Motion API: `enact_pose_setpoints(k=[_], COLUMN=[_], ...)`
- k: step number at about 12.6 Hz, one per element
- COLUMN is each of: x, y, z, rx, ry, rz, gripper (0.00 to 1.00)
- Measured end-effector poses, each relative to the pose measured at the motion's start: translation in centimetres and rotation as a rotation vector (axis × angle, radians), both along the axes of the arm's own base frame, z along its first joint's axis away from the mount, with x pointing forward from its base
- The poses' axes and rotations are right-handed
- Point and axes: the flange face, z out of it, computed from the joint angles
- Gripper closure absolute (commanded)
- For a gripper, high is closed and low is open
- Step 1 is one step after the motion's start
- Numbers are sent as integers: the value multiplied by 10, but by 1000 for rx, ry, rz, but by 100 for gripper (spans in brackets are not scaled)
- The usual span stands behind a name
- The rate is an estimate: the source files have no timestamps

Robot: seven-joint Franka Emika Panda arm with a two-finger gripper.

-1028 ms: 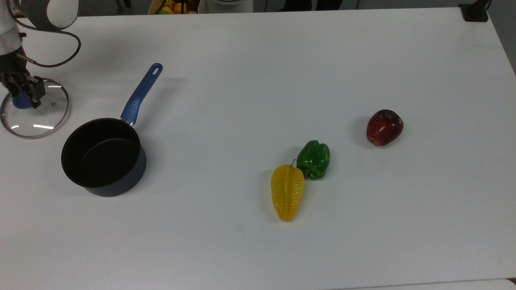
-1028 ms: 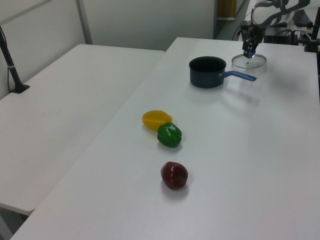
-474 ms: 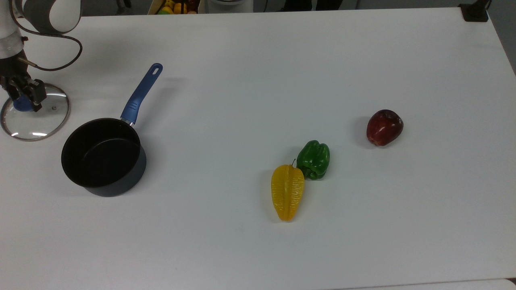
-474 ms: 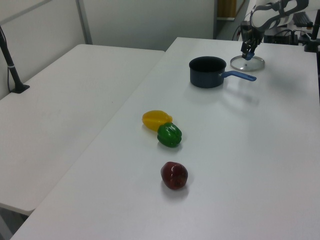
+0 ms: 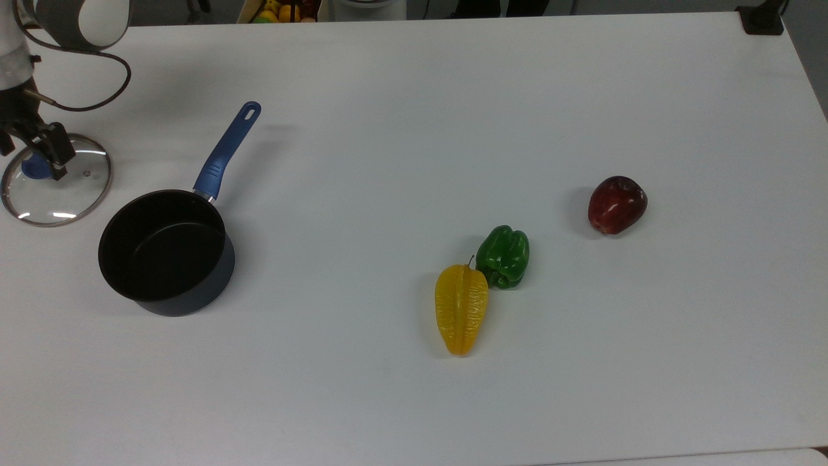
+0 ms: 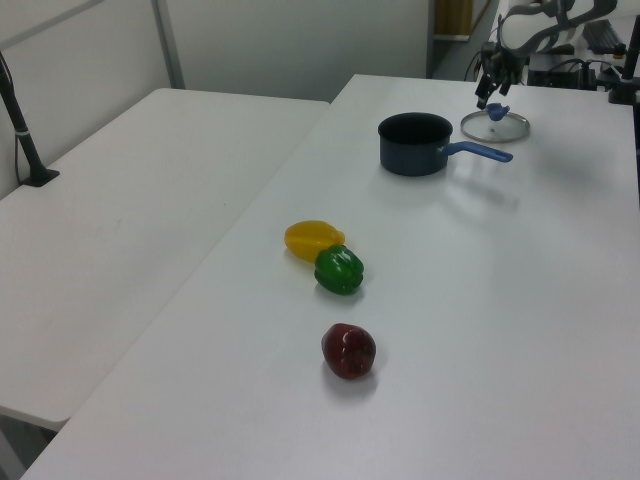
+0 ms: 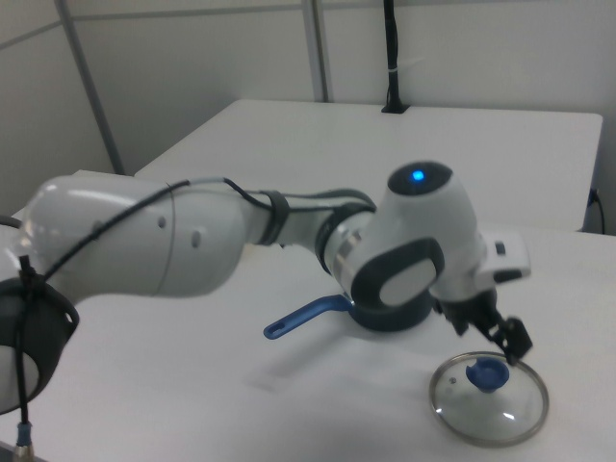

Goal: Open lid

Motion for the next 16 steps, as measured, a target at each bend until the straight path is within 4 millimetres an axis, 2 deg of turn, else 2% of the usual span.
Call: enact_pose_setpoints(k=[1,2,4,5,6,7,8,10,11,13,14,16], x=[9,18,30,32,34,35,37,36,29,12,-4,-25], y=[16,40,104,130,170,199,245,310,351,390,410,421], z=[27,54,112,128,145,153,163,175,185,201,215,232], rx=[-13,-17,-3,11,34,47,61,81,89,95,100,106], ry=[-31,-47,-47,-34,-5,20,56,98,131,188,226,277], rz=[26,61,138,160,194,217,249,281,300,315,323,327], gripper=[0,0,0,0,0,0,0,0,0,0,0,0])
